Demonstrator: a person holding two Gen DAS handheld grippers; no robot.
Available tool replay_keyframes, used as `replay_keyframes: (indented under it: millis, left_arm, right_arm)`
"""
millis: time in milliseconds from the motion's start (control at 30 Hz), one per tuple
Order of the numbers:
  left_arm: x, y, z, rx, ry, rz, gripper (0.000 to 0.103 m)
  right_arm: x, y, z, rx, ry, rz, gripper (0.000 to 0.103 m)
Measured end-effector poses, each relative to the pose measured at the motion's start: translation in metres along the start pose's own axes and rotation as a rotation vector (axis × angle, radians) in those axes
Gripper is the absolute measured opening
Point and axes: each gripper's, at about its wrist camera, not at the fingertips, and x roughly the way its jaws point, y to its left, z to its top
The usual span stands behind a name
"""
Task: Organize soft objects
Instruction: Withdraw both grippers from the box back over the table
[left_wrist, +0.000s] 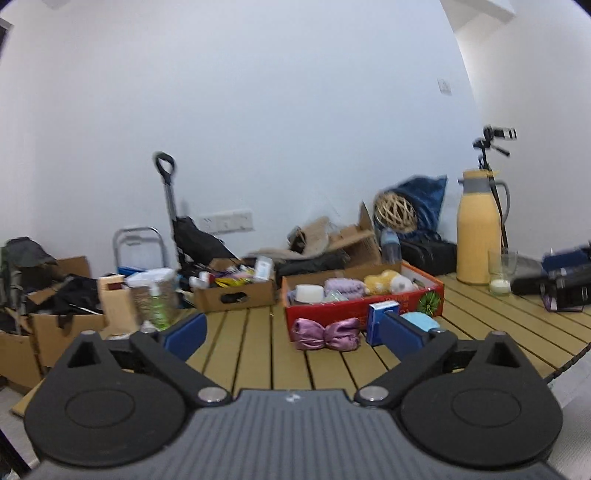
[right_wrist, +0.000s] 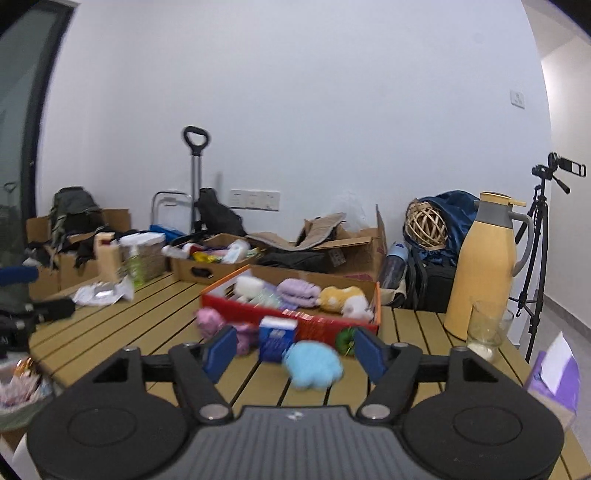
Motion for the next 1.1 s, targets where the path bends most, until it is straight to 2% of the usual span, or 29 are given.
replay_keyframes:
  millis: [100,267,367,533,633,833,1000,1100]
  left_arm:
    - [-0.031,0.003,-0.012,-0.016,-0.012,0.025,0.103]
    - [-0.059,0.016,-0.028,-0.073,0.023,-0.019,0.103]
    - [-0.059,0.021,-0.031,-0.083,0.022,-0.002,0.103]
    - [-0.050,0.028,-0.035,-0.133,0.050,-0.005,0.103]
    - [-0.037,0.024,-0.037,-0.119,0.066,-0.015,0.103]
    - [0.011,0.010,-0.042,-0.128,0.141,-0.041,0.103]
    - [0.062,-0.006,-0.037,-0.132,0.181,-0.099,0.103]
    - [0.096,-0.016,-0.032,-0.118,0.189,-0.142,0.102]
  right_arm:
    - [-0.027,0.018,-0.023,0.008,-0.007,-0.013,0.083]
    - [-0.067,0.041,-0.055,0.048,-0.004,-0.009,0.087]
    - [-0.078,0.050,-0.060,0.037,0.005,0.034,0.088]
    - [-0.077,0.057,-0.050,-0.009,-0.017,0.022,0.088]
    - [-0.066,0.054,-0.048,0.009,-0.005,0.028,0.087]
    - [-0.017,0.034,-0.048,0.041,0.050,0.007,0.086]
    - [0.028,0.007,-0.045,0.095,0.074,-0.007,0.084]
    - [0.057,-0.008,-0.043,0.128,0.097,0.003,0.078]
